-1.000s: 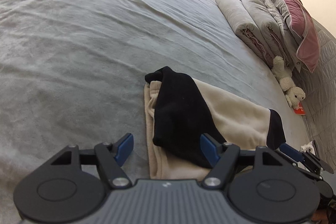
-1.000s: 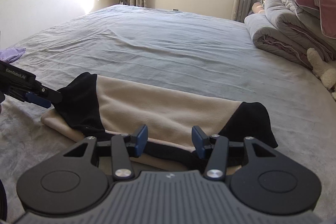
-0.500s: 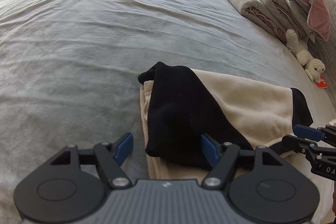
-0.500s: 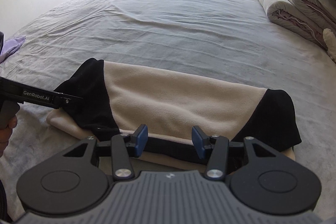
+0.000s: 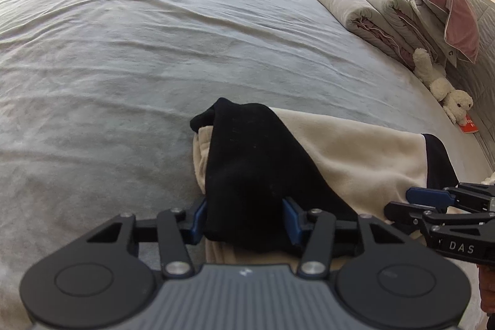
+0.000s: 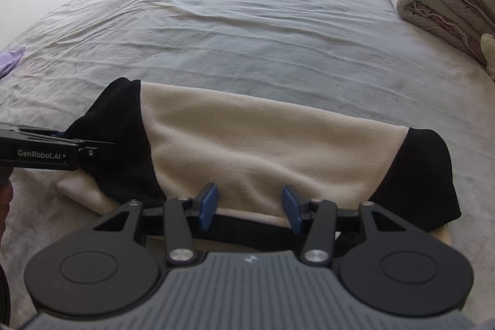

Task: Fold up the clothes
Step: 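Open both grippers and regrasp the beige bundle along its fold edge, then lift the bundle with both grippers and fold it over onto itself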

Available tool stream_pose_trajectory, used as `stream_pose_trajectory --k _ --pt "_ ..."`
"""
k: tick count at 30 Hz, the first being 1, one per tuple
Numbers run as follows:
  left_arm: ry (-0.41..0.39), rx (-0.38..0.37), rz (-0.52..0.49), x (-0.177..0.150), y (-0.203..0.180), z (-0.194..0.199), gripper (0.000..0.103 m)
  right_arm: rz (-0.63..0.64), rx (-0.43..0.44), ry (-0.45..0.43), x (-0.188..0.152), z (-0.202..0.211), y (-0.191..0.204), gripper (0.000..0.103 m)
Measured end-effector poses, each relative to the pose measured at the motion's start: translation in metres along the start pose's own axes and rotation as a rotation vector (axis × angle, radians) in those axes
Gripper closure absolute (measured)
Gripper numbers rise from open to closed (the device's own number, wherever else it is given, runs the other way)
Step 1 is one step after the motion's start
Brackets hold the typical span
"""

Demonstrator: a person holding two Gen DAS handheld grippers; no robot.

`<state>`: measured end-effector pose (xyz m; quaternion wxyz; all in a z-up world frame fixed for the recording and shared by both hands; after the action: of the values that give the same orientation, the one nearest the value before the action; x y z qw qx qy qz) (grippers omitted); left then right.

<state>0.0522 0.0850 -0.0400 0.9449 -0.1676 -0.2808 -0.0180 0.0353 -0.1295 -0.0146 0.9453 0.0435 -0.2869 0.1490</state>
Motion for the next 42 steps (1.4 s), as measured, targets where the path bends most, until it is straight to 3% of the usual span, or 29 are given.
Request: stream_pose_trajectory --k 6,10,20,35,42 --pt "-0.043 -0.02 0.043 -0.003 -0.001 0.002 0.074 0.024 -0.004 0.006 -0.006 -0.007 0.001 0.051" --pt "-0.114 -0.006 0.036 -0.007 -0.011 0.012 0.08 0.034 0.001 0.002 -0.01 -0.012 0.0 0.049" --pt "-0.25 -0.088 0.025 0.007 -0.046 0.051 0.082 0.018 0.068 -0.015 -0.014 -0.01 -0.009 0.049" --pt "-0.314 -0.135 -0.034 0.019 -0.1 0.066 0.083 -0.038 0.169 -0.12 -0.016 0.015 -0.039 0.049" --pt "-0.312 -0.136 -0.096 0.028 -0.13 0.068 0.083 -0.103 0.205 -0.101 -0.015 0.01 -0.059 0.049"
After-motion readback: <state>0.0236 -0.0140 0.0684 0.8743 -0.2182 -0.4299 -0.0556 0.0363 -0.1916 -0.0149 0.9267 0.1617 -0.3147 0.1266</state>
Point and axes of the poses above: each gripper's, at about its wrist camera, not at the fingertips, and z roughly against the way its jaws point, y to its left, x to its top, the point moved 2 cm from there along -z, roughly the way its jaws point, and after that the axes turned 5 degrees about y, right-handed, at the moved point
